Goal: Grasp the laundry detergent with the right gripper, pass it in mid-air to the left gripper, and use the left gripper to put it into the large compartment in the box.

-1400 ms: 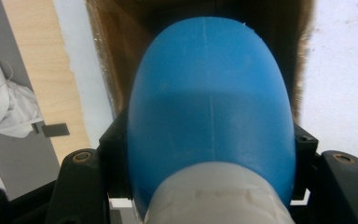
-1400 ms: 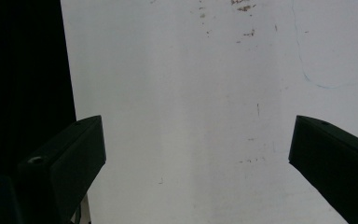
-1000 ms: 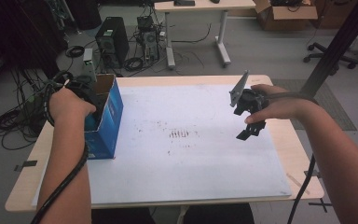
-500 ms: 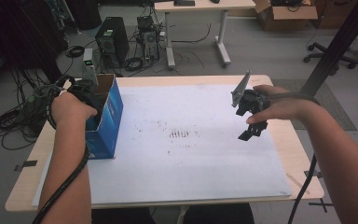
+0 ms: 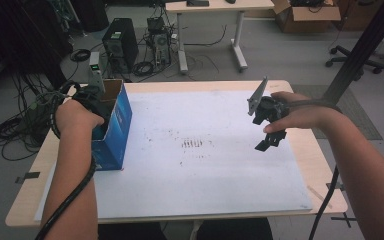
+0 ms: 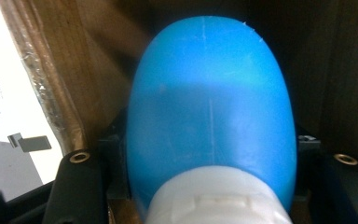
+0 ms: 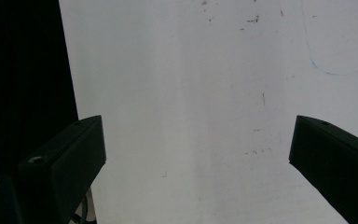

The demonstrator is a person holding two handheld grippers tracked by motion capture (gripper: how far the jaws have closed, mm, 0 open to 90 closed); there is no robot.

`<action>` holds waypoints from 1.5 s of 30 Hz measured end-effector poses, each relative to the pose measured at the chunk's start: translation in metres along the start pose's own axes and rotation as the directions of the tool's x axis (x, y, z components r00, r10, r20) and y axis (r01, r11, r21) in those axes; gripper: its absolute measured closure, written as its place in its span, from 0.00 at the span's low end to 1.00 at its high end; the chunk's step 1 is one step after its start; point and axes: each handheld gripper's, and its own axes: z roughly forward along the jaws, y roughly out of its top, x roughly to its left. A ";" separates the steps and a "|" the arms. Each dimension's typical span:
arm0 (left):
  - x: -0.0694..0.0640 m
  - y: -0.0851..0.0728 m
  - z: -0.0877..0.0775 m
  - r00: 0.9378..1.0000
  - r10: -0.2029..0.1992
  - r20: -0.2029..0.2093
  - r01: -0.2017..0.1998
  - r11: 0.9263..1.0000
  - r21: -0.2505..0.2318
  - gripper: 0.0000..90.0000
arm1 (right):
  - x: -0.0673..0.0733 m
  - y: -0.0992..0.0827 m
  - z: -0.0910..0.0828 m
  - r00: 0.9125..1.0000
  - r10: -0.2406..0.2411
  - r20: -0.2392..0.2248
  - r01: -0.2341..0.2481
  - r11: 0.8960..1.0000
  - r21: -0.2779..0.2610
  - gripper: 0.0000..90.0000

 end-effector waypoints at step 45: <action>-0.009 -0.012 -0.045 0.997 -0.039 -0.063 0.035 0.997 -0.063 0.21 | 0.004 -0.005 -0.002 1.000 -0.016 0.008 0.017 1.000 -0.026 0.04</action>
